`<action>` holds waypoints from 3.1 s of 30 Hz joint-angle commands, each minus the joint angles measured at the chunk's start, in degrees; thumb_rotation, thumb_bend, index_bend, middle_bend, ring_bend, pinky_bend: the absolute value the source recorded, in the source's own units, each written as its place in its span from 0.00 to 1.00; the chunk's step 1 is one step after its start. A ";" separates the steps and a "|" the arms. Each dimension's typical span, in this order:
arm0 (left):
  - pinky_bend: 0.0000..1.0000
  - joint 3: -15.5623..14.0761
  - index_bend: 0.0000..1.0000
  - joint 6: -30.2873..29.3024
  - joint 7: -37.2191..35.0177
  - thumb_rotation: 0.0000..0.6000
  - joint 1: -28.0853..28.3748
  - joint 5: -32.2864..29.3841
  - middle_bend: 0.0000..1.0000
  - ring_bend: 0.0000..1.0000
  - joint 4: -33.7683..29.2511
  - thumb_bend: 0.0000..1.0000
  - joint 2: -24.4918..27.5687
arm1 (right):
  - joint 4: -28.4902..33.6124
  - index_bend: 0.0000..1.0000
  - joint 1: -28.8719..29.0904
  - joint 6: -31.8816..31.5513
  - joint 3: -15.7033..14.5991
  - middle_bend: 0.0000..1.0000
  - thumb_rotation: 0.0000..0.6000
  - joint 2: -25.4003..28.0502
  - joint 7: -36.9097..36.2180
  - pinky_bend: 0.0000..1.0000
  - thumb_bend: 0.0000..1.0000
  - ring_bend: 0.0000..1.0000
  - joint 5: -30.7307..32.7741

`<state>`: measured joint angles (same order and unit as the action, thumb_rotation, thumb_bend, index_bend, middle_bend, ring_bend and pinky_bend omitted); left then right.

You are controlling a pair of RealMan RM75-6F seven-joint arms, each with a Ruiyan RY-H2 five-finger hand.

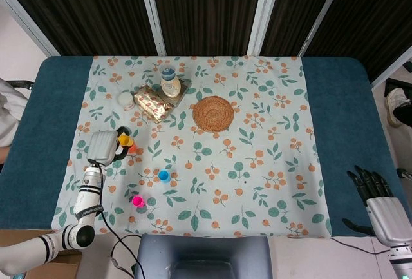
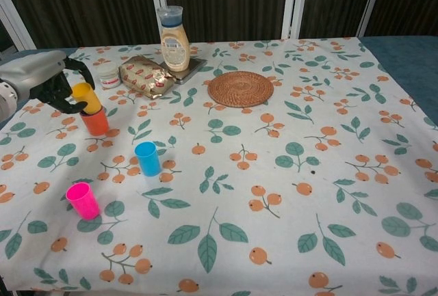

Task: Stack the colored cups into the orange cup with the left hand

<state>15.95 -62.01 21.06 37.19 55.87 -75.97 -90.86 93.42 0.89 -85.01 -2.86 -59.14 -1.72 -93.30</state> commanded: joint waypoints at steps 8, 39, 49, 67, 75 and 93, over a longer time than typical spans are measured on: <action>1.00 -0.62 0.00 0.12 -3.88 1.00 -0.11 2.23 1.00 1.00 1.22 0.37 -0.98 | -0.01 0.00 0.01 0.03 0.05 0.00 1.00 -0.03 -0.01 0.00 0.19 0.00 0.09; 1.00 -7.24 0.22 -0.14 1.90 1.00 -2.25 7.51 1.00 1.00 -14.00 0.35 -4.69 | -0.38 0.00 -0.03 -0.38 -0.73 0.00 1.00 0.34 -1.01 0.00 0.19 0.00 -1.53; 1.00 -7.04 0.31 0.43 2.89 1.00 -1.76 5.57 1.00 1.00 -12.41 0.35 -5.17 | -0.32 0.00 -0.04 -0.42 -0.76 0.00 1.00 0.39 -1.08 0.00 0.18 0.00 -1.59; 1.00 -6.84 0.55 1.09 0.99 1.00 -1.53 5.22 1.00 1.00 -10.47 0.35 -5.45 | -0.32 0.00 -0.02 -0.43 -0.72 0.00 1.00 0.44 -1.18 0.00 0.18 0.00 -1.53; 1.00 -1.49 0.57 -3.35 -0.67 1.00 -1.27 6.56 1.00 1.00 -11.53 0.35 -1.56 | -0.28 0.00 -0.12 -0.72 -0.66 0.00 1.00 0.74 -1.87 0.00 0.19 0.00 -1.47; 1.00 1.12 0.58 -1.34 -1.93 1.00 -0.77 0.82 1.00 1.00 1.12 0.36 0.07 | -0.14 0.00 -0.10 -0.46 -0.49 0.00 1.00 0.33 -0.86 0.00 0.18 0.00 -1.07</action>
<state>17.24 -63.84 19.65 36.25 56.95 -75.60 -90.32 93.28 0.79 -85.46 -3.36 -58.81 -2.57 -94.37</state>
